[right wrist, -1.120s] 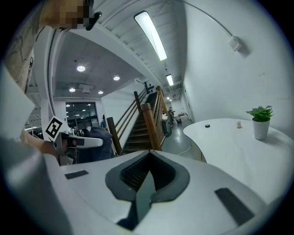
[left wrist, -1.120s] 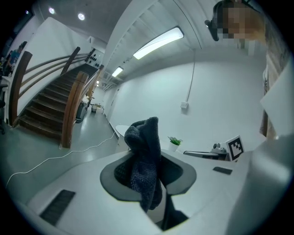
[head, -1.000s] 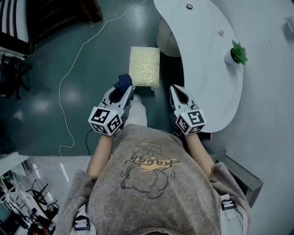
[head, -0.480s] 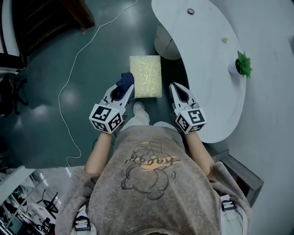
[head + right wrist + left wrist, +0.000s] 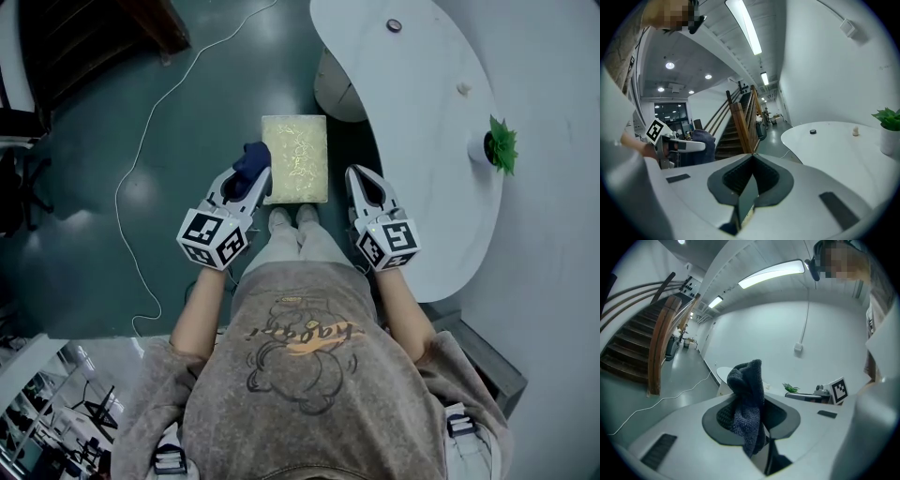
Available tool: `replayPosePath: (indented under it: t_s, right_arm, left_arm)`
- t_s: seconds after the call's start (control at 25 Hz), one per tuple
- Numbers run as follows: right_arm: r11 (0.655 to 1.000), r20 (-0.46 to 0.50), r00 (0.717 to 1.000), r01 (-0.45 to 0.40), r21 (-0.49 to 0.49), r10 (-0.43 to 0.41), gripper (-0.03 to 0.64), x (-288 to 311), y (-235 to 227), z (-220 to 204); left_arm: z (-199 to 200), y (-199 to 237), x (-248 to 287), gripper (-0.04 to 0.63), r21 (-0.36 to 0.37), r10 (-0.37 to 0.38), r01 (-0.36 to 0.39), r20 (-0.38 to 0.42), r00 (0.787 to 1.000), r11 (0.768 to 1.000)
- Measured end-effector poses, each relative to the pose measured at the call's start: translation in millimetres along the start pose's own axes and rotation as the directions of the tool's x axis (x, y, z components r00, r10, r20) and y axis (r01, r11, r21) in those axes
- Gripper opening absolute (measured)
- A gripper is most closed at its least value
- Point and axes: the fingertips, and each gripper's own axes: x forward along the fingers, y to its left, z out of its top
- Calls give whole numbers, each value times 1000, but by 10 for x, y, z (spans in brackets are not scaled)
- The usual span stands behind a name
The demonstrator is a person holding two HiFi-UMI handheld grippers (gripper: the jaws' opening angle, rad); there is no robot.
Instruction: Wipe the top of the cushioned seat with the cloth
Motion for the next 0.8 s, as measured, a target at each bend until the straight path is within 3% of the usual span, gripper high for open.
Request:
replayPosePath:
  t_s: [0.36, 0.8]
  right_arm:
    - [999, -2, 1000, -20, 25, 20, -2, 258, -284, -96]
    - [999, -30, 999, -34, 41, 35, -2, 823, -589, -667]
  left_arm:
    - [-85, 94, 290, 98, 3, 29, -29, -15, 999, 1000]
    - [-598, 620, 830, 98, 4, 27, -27, -59, 998, 1000]
